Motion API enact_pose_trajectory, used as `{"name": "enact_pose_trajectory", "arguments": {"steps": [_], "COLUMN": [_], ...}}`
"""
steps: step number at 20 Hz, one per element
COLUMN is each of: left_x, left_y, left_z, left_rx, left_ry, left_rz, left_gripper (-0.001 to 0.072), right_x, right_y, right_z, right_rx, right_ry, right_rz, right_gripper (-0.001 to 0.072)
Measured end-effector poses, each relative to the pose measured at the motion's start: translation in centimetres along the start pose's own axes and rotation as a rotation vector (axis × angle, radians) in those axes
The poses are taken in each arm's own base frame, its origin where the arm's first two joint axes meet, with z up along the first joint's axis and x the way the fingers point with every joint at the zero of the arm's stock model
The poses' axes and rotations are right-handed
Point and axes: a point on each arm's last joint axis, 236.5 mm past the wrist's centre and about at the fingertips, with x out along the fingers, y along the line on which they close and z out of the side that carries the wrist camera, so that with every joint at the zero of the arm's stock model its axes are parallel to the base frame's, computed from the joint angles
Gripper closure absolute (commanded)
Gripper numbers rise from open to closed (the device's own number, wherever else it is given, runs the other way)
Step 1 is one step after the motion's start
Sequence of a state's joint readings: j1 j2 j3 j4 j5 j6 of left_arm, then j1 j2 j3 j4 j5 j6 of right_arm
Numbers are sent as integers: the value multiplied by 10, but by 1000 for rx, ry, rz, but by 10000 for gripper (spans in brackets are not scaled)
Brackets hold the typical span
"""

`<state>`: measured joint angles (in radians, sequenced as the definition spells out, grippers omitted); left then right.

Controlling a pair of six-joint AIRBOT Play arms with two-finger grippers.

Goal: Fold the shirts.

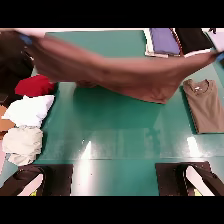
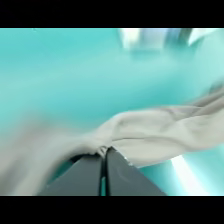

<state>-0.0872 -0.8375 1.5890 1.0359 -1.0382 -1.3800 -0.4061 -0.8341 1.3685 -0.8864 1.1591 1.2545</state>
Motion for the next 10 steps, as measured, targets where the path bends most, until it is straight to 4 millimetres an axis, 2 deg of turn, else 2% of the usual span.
{"name": "enact_pose_trajectory", "arguments": {"steps": [2,3,5,7,8,10], "left_x": [-47,-71,-109,-133,-136,-116], "left_y": [-27,-40,-60,-71,-70,-54], "left_z": [60,84,117,134,136,124], "left_rx": [76,107,152,182,185,165], "left_ry": [-161,-235,-350,-419,-424,-359], "left_rz": [-7,-10,-17,-12,-4,30], "left_gripper": [684,684,684,683,683,683], "right_x": [-51,-72,-106,-129,-135,-133], "right_y": [24,33,51,64,69,67], "right_z": [47,62,85,100,107,113], "right_rx": [-94,-130,-191,-226,-236,-225], "right_ry": [-147,-197,-277,-324,-334,-314], "right_rz": [-30,-46,-75,-88,-87,-82], "right_gripper": [695,695,695,695,695,695]}}
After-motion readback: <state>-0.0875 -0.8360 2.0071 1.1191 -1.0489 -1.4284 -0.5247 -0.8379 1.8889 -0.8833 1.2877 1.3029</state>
